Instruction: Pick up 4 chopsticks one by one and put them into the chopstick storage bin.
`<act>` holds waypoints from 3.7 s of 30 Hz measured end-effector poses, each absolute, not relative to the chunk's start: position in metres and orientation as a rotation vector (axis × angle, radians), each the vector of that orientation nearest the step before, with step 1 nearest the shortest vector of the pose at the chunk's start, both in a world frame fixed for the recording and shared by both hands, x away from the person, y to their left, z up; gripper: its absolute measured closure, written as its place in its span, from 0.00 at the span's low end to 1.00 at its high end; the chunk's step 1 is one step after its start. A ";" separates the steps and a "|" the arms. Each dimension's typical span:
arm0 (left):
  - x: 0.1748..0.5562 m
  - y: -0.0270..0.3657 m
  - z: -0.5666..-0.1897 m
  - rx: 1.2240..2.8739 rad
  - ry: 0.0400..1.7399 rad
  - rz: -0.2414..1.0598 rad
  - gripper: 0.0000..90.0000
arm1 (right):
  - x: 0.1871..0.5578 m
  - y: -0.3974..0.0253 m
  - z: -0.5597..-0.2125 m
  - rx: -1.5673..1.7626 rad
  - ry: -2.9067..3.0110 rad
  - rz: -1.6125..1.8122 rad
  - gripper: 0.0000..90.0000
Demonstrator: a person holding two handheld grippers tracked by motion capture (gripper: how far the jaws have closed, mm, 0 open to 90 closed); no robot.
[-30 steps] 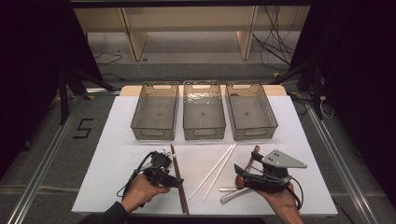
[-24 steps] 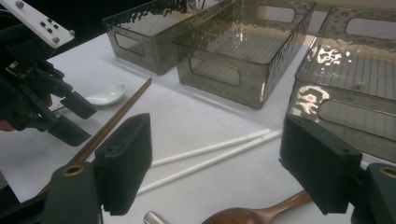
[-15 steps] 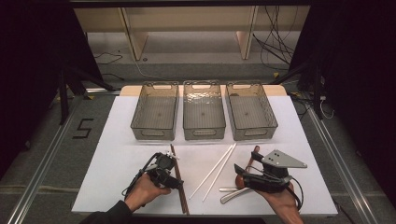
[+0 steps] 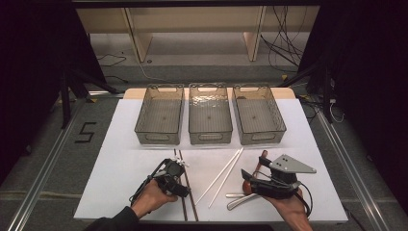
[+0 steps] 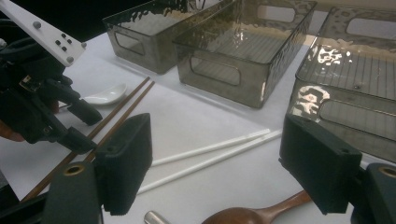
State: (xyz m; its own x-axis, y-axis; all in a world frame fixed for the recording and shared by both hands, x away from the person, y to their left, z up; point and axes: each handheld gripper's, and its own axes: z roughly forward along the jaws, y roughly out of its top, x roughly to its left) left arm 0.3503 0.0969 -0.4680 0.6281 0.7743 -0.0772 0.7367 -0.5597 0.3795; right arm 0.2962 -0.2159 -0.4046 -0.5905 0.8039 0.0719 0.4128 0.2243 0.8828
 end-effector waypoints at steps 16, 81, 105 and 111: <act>0.347 0.095 -0.466 2.524 1.178 0.171 0.56 | 0.296 -0.216 -0.405 1.122 2.105 1.311 0.30; 0.355 0.099 -0.462 2.627 1.110 0.092 0.92 | 0.297 -0.218 -0.404 1.136 2.098 1.313 0.30; 0.355 0.108 -0.446 2.595 1.023 0.091 0.93 | 0.297 -0.218 -0.403 1.135 2.095 1.319 0.30; 0.353 0.111 -0.429 2.536 0.984 0.109 0.93 | 0.297 -0.219 -0.403 1.132 2.092 1.325 0.30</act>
State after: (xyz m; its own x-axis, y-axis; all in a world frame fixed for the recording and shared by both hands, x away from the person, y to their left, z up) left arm 0.3529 0.1112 -0.4291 0.7467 0.6608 -0.0755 0.6281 -0.6633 0.4068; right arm 0.2966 -0.2189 -0.4028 -0.5826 0.8094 0.0745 0.4132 0.2160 0.8846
